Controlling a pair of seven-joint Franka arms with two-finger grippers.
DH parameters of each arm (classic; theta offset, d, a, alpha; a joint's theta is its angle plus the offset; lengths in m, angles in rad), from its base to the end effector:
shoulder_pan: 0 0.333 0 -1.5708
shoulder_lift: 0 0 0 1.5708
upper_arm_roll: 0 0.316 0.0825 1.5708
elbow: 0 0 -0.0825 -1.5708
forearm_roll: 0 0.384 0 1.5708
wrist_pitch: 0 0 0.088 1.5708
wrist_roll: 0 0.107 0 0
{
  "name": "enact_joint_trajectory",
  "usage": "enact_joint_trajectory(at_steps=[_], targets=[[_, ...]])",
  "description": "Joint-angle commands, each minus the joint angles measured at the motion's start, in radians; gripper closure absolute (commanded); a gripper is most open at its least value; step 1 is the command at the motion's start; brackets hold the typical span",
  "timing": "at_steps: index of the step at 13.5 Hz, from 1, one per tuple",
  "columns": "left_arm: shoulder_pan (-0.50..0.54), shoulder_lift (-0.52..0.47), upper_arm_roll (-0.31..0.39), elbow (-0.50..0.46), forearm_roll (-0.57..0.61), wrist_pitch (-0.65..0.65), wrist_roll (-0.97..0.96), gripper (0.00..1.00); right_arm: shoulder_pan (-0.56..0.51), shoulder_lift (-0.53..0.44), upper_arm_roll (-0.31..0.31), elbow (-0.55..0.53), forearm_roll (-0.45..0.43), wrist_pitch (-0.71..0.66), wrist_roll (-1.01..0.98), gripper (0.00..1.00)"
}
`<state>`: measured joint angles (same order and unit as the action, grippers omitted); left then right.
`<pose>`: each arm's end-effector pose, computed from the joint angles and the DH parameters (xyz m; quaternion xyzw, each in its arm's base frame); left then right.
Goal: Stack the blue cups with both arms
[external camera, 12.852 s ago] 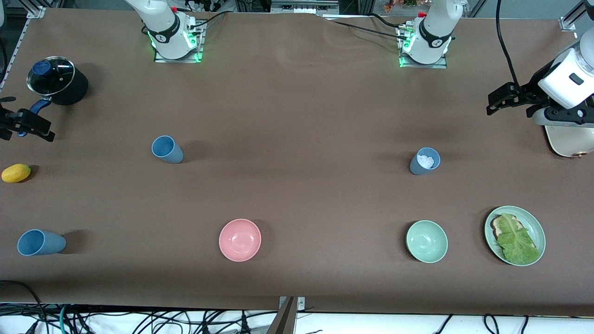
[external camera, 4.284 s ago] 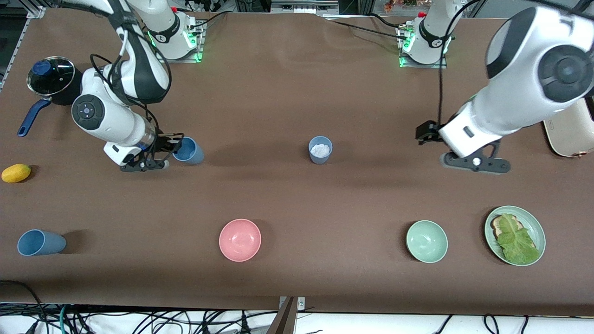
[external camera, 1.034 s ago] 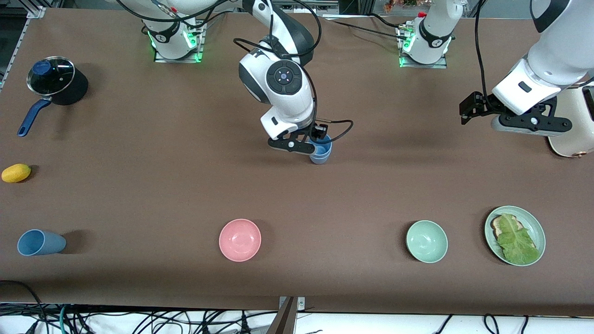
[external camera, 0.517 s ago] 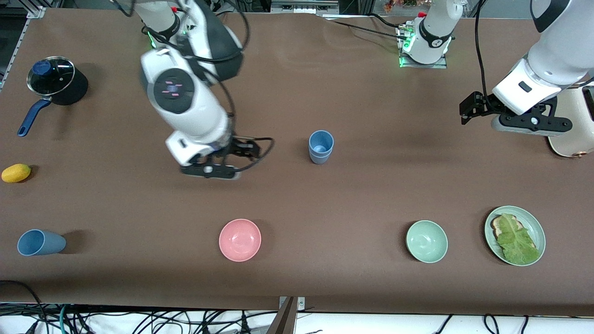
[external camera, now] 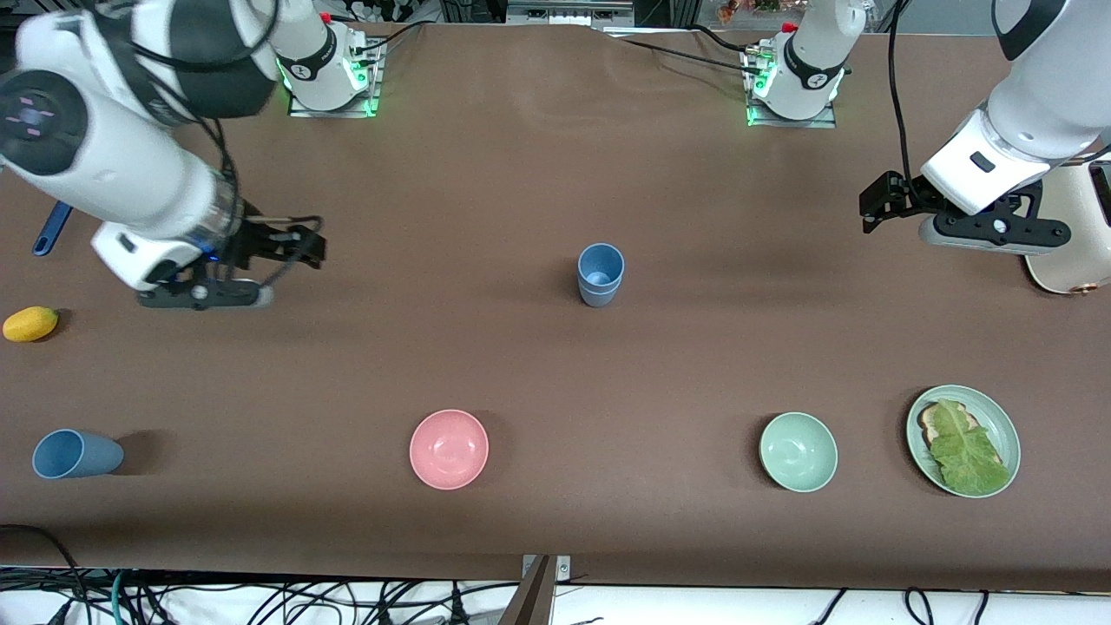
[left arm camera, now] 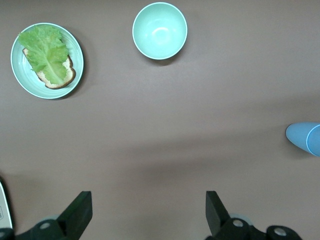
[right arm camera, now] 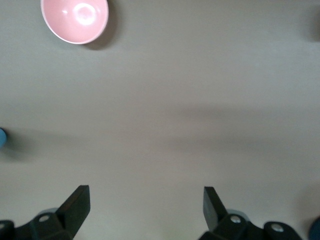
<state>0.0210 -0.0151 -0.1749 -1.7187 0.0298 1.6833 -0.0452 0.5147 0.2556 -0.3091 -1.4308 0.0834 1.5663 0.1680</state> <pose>0.5489 -0.0829 0.5723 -0.9982 0.0561 0.0086 0.0170 0.6031 0.1577 0.5451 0.9983 0.0193 -0.0537 0.0071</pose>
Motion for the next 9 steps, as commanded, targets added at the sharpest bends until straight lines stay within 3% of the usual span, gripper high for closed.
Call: enact_joint_trajectory(at_steps=[1, 5, 6, 9], targets=[[-0.007, 0.010, 0.006, 0.028, -0.001, -0.022, 0.019, 0.00, 0.008, -0.047, -0.030, -0.056, -0.008, 0.003, -0.041, 0.00], [-0.006, 0.010, 0.006, 0.027, -0.001, -0.022, 0.021, 0.00, -0.045, -0.038, -0.033, -0.037, -0.002, 0.015, -0.097, 0.00], [-0.007, 0.010, 0.006, 0.027, -0.001, -0.022, 0.021, 0.00, -0.115, -0.036, 0.029, -0.033, -0.002, 0.014, -0.105, 0.00], [-0.006, 0.010, 0.006, 0.028, -0.001, -0.022, 0.019, 0.00, -0.474, -0.038, 0.379, -0.030, -0.043, 0.015, -0.099, 0.00]])
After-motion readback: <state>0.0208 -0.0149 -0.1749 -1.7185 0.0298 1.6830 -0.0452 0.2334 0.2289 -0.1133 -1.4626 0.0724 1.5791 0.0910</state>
